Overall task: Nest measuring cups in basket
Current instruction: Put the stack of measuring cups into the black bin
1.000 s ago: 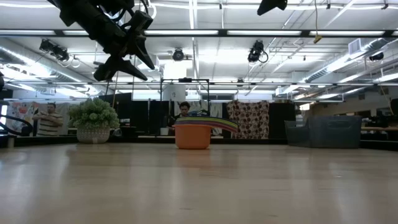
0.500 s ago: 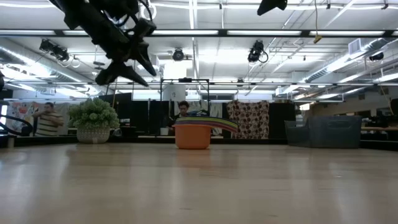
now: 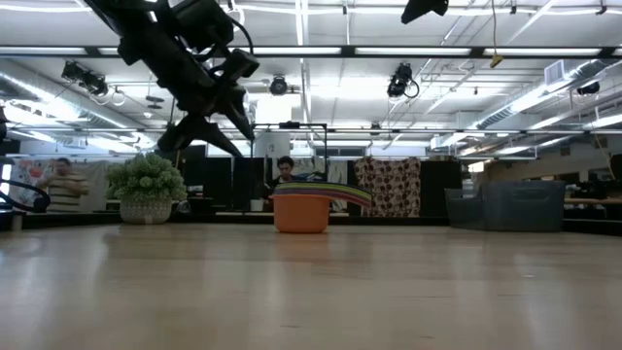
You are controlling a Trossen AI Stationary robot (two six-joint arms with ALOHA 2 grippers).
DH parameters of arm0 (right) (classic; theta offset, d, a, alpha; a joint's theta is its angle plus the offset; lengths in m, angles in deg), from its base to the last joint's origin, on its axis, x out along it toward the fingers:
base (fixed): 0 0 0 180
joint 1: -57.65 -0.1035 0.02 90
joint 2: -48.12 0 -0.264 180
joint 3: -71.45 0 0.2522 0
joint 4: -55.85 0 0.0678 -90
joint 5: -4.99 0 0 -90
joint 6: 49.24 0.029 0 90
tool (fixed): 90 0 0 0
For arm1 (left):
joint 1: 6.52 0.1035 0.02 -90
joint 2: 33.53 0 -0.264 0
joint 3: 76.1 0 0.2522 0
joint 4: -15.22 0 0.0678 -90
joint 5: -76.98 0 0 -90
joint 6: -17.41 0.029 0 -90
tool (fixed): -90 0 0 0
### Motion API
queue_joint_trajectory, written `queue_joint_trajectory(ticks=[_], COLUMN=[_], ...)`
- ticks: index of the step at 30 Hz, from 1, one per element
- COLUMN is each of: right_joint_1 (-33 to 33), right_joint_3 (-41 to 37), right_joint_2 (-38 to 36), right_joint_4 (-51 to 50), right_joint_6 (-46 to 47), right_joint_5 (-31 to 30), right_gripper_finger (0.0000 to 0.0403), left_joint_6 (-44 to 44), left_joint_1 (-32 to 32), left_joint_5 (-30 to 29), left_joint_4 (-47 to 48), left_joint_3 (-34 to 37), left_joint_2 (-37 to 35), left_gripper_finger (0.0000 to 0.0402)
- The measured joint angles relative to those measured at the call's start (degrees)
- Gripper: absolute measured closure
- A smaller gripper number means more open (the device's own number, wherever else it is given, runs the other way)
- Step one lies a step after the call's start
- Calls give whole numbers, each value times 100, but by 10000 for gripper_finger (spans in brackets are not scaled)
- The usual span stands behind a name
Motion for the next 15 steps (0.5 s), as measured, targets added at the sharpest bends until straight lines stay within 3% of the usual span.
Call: queue_joint_trajectory(ticks=[10,15], right_joint_1=[0,0], right_joint_3=[0,0], right_joint_2=[0,0], right_joint_4=[-4,-5], right_joint_6=[2,22], right_joint_5=[0,0], right_gripper_finger=[357,357], left_joint_6=[-512,-366], left_joint_1=[-220,-688], left_joint_5=[332,9], left_joint_4=[-13,82], left_joint_3=[0,2], left_joint_2=[0,96], left_gripper_finger=[259,260])
